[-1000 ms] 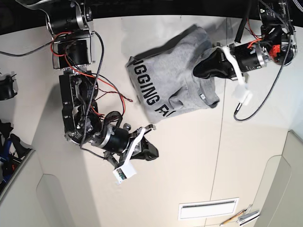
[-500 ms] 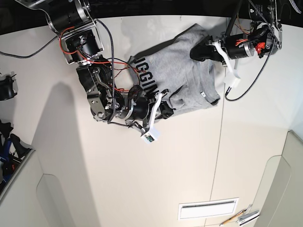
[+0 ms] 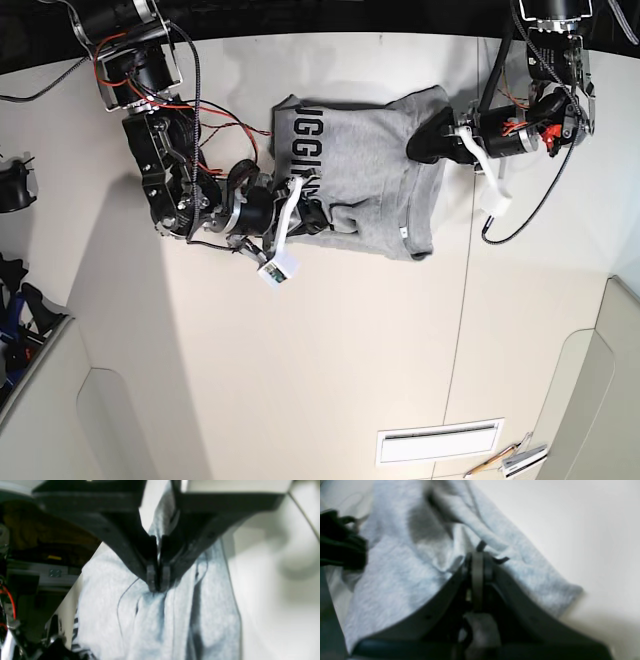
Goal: Fold the T-shirt properly
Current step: 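Grasp the bundle's sides with both grippers and square it on the table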
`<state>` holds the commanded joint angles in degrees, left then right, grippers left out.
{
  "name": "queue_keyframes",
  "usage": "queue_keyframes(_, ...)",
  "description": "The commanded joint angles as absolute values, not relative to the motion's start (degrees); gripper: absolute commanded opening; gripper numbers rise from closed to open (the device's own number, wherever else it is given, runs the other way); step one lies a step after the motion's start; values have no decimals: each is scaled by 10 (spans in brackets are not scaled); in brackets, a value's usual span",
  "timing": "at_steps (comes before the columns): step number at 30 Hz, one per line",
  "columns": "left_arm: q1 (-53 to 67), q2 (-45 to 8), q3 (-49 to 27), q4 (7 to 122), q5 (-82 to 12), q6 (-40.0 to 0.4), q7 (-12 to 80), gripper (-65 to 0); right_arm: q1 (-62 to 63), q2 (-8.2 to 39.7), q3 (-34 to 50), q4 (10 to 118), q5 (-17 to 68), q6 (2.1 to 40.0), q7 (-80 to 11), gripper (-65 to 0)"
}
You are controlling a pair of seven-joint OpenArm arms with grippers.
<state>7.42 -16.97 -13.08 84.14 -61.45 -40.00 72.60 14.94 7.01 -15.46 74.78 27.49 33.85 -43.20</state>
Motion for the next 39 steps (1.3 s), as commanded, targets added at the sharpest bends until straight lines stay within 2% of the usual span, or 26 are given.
queue_keyframes(13, -8, -170, -131, 824, -588, -400, 719, -624, 44, 116, -131, 837, 295, 338, -452, -650)
queue_keyframes(17, -15, -190, -131, 855, -686, -400, 752, -624, 43, 116, -112, 839, 296, 338, -450, -650)
queue_keyframes(24, 39, -232, -131, 947, -698, -400, 761, -624, 44, 116, -57, 839, 296, 338, -420, -650)
queue_keyframes(31, 120, -231, -131, 947, -696, -400, 757, -624, 44, 106, -43, 838, 295, 339, -401, -650)
queue_keyframes(39, 123, -200, -131, 947, -649, -400, 722, -624, 37, 95, -43, 838, 296, 339, -414, -650)
